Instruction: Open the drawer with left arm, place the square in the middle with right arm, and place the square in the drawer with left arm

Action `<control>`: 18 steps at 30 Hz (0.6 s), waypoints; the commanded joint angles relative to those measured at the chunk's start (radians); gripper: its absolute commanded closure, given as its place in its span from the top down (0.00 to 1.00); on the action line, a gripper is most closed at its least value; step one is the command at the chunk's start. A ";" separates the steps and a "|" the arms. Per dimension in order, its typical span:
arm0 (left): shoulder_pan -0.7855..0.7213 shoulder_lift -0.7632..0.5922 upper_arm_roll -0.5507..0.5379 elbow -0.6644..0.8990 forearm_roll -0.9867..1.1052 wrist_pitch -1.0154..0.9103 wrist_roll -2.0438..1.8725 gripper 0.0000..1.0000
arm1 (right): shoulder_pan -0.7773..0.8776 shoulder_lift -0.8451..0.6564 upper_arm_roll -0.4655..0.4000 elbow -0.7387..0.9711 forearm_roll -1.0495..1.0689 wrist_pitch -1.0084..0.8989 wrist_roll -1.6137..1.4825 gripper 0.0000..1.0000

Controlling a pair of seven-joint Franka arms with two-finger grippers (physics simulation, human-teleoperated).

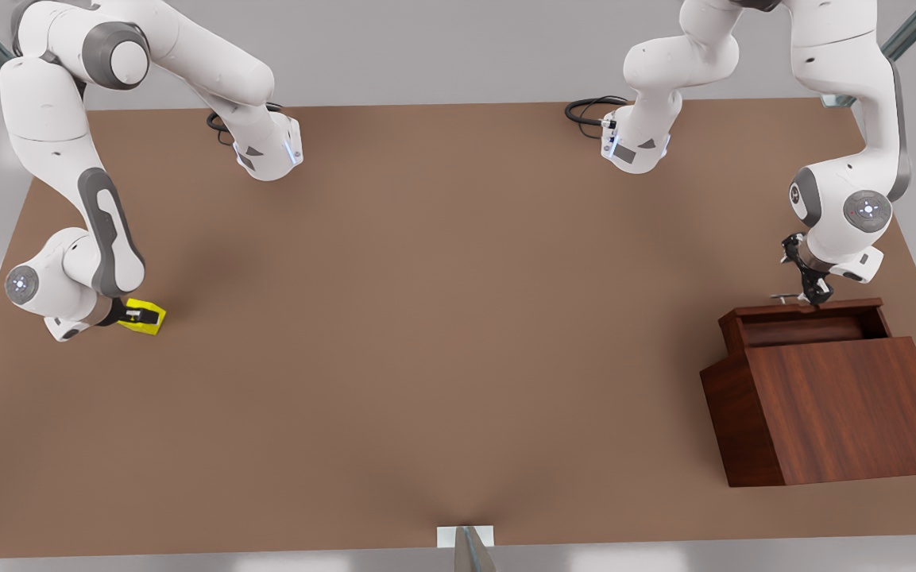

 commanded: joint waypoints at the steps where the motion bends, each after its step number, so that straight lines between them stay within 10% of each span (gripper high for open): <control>1: -0.001 -0.002 0.001 0.000 0.000 -0.032 0.000 0.99 | 0.002 -0.001 0.000 -0.020 -0.002 0.088 0.217 0.93; 12: -0.002 -0.017 0.001 0.000 0.002 -0.072 0.000 0.98 | 0.001 -0.001 -0.002 -0.025 -0.011 0.141 0.220 0.93; 18: -0.004 -0.029 -0.013 0.000 0.000 -0.124 0.000 0.98 | 0.001 0.006 -0.002 -0.029 -0.011 0.133 0.222 0.68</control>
